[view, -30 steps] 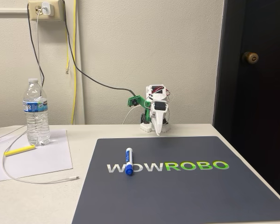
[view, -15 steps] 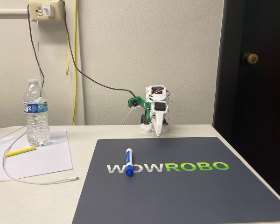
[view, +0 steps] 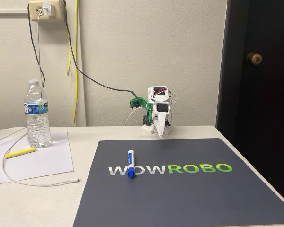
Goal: Pick up the blue marker.
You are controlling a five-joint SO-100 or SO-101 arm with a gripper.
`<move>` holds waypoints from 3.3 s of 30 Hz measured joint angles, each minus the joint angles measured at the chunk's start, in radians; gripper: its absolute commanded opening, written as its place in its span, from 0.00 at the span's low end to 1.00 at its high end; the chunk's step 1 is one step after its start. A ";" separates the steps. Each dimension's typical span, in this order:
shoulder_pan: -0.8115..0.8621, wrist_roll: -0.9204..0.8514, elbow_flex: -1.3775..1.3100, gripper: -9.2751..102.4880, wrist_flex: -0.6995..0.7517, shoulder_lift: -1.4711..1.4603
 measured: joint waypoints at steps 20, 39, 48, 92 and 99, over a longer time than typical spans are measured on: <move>0.000 0.000 0.000 0.08 -0.006 0.000; 0.032 0.067 -0.235 0.08 -0.087 -0.318; 0.094 -0.021 -0.755 0.08 0.054 -0.833; 0.383 -1.603 -1.993 0.27 0.569 -2.135; 0.356 -1.583 -1.993 0.29 0.600 -2.168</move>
